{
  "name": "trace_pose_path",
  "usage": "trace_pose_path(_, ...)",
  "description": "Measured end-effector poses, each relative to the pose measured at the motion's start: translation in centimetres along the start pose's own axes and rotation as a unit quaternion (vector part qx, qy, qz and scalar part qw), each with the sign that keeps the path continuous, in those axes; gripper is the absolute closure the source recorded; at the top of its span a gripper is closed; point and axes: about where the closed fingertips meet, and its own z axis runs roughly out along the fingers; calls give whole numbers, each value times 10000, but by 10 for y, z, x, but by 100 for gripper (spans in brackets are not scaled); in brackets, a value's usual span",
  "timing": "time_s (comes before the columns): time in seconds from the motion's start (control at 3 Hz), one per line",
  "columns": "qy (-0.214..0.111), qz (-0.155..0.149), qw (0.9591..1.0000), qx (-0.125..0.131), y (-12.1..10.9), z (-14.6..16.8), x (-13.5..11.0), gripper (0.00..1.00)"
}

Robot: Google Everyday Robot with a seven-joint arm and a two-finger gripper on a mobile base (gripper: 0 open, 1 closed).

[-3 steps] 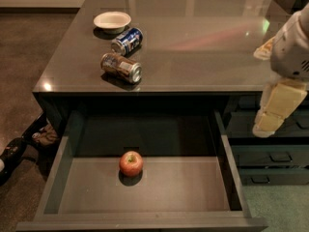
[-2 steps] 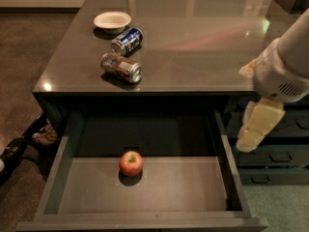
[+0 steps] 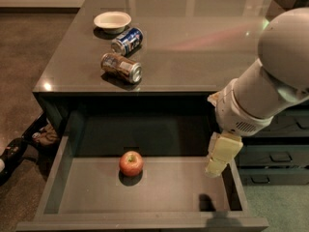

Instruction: Pick apple from top drawer and place on counter

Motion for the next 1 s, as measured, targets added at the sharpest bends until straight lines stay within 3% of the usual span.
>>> trace_pose_path(0.67, -117, -39, 9999, -69, 8, 18, -13, 0)
trace_pose_path(1.0, -476, -50, 9986, -227, 31, 61, -49, 0)
